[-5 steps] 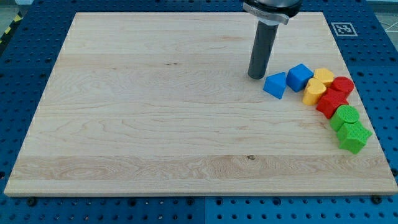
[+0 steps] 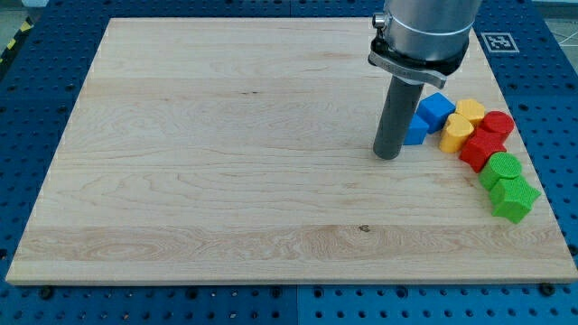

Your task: Push the blue triangle up a bit

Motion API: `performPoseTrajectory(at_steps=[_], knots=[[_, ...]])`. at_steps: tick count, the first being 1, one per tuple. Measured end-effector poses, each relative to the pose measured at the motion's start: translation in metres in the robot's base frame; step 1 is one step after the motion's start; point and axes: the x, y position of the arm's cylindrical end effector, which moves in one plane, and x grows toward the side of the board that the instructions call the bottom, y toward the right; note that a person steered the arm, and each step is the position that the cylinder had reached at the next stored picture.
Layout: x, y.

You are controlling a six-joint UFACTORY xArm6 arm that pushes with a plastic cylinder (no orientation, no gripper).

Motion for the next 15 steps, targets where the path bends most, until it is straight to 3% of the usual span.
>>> performPoseTrajectory(at_steps=[4, 9, 15], knots=[[-0.001, 0.053], [-0.002, -0.032], [-0.002, 0.016]])
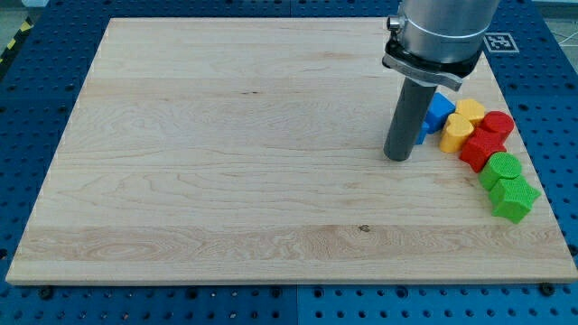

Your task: Push the blue triangle up a bit

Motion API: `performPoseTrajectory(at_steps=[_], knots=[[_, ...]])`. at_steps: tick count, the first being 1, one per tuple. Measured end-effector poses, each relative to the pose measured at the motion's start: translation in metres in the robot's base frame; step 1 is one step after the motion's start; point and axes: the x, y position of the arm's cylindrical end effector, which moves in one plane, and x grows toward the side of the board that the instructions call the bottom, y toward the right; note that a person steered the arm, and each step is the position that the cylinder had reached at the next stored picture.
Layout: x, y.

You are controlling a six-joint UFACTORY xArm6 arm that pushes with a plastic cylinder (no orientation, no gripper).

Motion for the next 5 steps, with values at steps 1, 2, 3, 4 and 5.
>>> performPoseTrajectory(at_steps=[1, 2, 3, 4, 5], knots=[[0.000, 0.010], [-0.011, 0.011], [-0.018, 0.012], [-0.019, 0.013], [-0.019, 0.014]])
